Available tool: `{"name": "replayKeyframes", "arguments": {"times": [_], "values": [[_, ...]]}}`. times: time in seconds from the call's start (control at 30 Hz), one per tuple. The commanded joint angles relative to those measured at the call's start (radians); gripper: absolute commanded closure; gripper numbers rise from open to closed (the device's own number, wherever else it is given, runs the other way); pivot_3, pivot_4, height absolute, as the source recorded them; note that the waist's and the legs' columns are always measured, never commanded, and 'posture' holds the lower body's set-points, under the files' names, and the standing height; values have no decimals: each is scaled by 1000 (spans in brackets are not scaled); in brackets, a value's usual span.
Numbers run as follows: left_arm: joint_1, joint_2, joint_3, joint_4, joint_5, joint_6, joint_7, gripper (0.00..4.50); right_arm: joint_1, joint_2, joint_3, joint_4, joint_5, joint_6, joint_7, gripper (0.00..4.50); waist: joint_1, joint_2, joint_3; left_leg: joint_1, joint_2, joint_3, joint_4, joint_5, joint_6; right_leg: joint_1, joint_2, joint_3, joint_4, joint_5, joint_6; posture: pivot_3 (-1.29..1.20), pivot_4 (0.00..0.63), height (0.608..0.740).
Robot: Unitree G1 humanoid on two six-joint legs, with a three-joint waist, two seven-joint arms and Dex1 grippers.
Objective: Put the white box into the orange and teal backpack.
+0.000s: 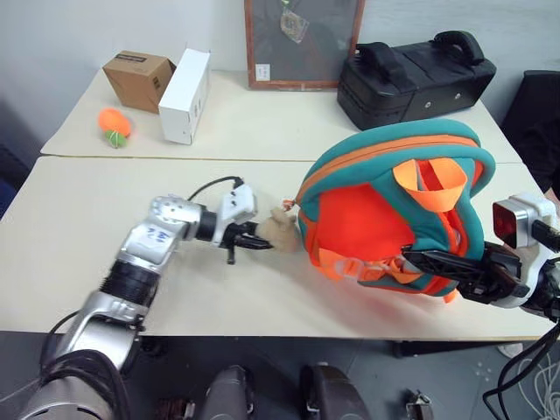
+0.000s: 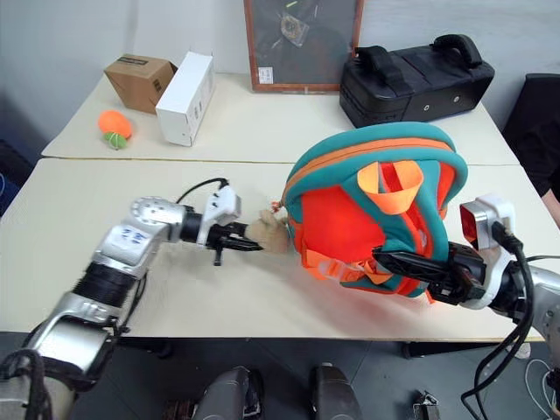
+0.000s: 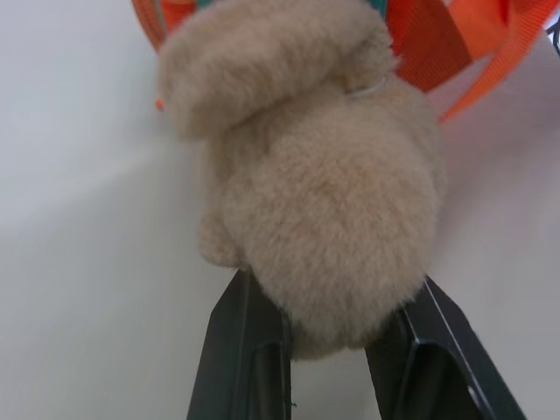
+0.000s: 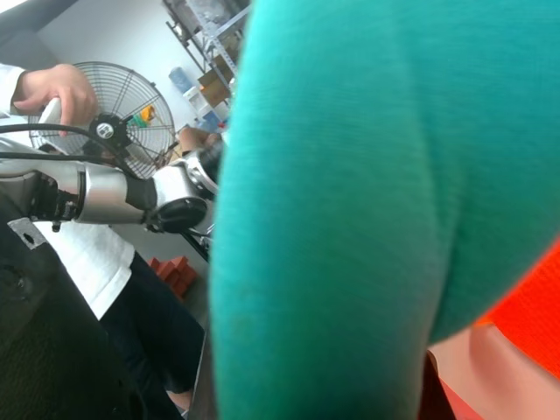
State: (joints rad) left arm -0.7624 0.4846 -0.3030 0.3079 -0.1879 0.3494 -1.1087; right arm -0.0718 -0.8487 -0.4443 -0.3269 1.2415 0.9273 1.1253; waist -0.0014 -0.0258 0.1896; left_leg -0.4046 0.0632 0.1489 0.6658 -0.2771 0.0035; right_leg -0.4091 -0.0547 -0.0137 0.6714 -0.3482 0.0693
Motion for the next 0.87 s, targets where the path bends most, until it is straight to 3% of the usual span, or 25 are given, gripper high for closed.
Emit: {"name": "replayKeyframes", "arguments": {"times": [0.03, 0.2, 0.4, 0.57, 0.63, 0.73, 0.87], "values": [[-12, -70, -18, 32, 26, -28, 25, 3719, 1, 25, -12, -62, -7, -51, -16, 4500, 1, 0, 0, 0, 0, 0, 0, 0, 0, 0, 0, 0, 0, 0, 0, 0, 150, 740], [1, -125, -8, 14, 43, -17, 47, 3719, -9, 57, 84, -93, -229, -179, -110, 4500, 1, 0, 0, 0, -1, 0, 1, 0, 0, 1, -1, -1, 0, 0, 0, 0, 150, 740], [126, 72, 156, -251, -112, 170, -47, 1754, 20, -55, 5, 16, -370, -251, -67, 2397, -13, 0, 0, 0, 0, 0, -1, 0, -1, -1, -1, -1, 2, 0, 0, 0, 150, 740], [283, 347, 396, -428, -265, 304, -124, 122, 116, -271, -207, 274, -428, -278, 191, 628, -25, 0, 0, 2, 1, 0, -2, 1, -2, 0, -1, -2, 1, 0, -1, 0, 150, 740], [309, 456, 501, -441, -324, 362, -161, 0, 135, -363, -278, 414, -458, -289, 306, 13, -26, 0, 0, 2, 1, 0, -2, 1, -1, 1, -1, -2, 0, -1, -1, 0, 150, 740], [313, 569, 630, -448, -418, 439, -197, 0, 85, -460, -300, 617, -511, -331, 381, 13, -26, 0, 0, 4, 0, 0, -2, 0, 0, 3, -1, -3, -3, -1, -1, 0, 150, 740], [290, 591, 720, -449, -469, 473, -131, 0, -50, -495, -238, 755, -526, -341, 401, 13, -29, 0, 0, 12, 0, 0, -6, -1, 0, 12, -2, -3, -9, -1, -1, 0, 150, 740]]}}
